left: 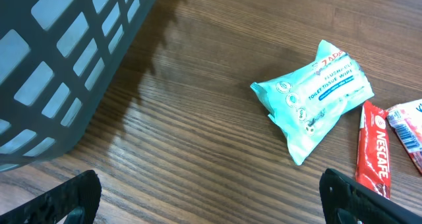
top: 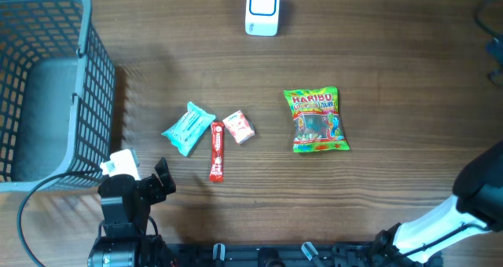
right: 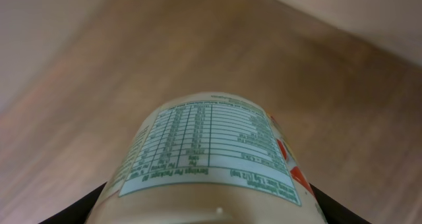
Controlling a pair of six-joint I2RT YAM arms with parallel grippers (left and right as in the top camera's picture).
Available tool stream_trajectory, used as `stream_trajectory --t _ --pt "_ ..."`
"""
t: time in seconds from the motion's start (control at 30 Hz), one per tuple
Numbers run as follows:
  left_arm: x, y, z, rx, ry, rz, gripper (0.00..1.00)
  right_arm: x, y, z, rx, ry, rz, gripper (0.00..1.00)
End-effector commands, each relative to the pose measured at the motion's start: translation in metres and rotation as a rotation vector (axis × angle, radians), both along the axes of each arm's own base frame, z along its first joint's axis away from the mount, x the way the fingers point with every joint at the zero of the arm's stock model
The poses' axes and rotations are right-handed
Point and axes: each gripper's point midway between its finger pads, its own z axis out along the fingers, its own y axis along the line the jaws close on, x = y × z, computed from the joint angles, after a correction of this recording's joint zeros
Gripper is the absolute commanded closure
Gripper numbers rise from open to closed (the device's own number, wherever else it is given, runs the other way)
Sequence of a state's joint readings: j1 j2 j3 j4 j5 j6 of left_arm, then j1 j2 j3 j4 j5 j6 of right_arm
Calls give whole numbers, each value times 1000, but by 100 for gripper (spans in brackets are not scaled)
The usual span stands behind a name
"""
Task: Scan the item barcode
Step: 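Carry the jar to the right and set it at the table's right edge, then return the right gripper and grasp the Haribo Worms bag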
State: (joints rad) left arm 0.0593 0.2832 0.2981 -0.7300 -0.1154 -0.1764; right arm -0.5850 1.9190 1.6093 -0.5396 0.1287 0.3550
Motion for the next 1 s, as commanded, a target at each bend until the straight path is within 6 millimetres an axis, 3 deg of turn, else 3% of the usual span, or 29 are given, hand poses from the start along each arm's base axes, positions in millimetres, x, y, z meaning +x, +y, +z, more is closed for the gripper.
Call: stream_trajectory --t 0.0,0.07,0.17,0.3,0.37,0.47,0.57,0.63,0.73,0.8,0.9,0.97 --pt "0 2 0 15 0 -1 0 -15 -21 -47 128 28 -57 27" --pt "0 2 0 15 0 -1 0 -25 -31 -75 168 69 -88 27" --pt "0 2 0 15 0 -1 0 -30 -35 -101 213 97 -98 25" --pt "0 2 0 15 0 -1 0 -30 -40 -107 208 96 -98 11" --pt "0 2 0 15 0 -1 0 -26 -40 -98 208 75 -79 0" --pt "0 2 0 15 0 -1 0 -15 -36 -73 209 17 -25 0" --pt "0 2 0 15 0 -1 0 1 -21 -17 217 -116 61 0" --pt "0 2 0 15 0 -1 0 7 -2 31 210 -213 130 0" --pt "0 2 0 15 0 -1 0 -2 36 92 212 -291 161 1" --pt "0 2 0 15 0 -1 0 -15 80 125 236 -300 197 0" --pt "0 2 0 15 0 -1 0 -25 150 144 289 -268 294 0" --pt "0 2 0 15 0 -1 0 -29 208 139 340 -193 405 0"
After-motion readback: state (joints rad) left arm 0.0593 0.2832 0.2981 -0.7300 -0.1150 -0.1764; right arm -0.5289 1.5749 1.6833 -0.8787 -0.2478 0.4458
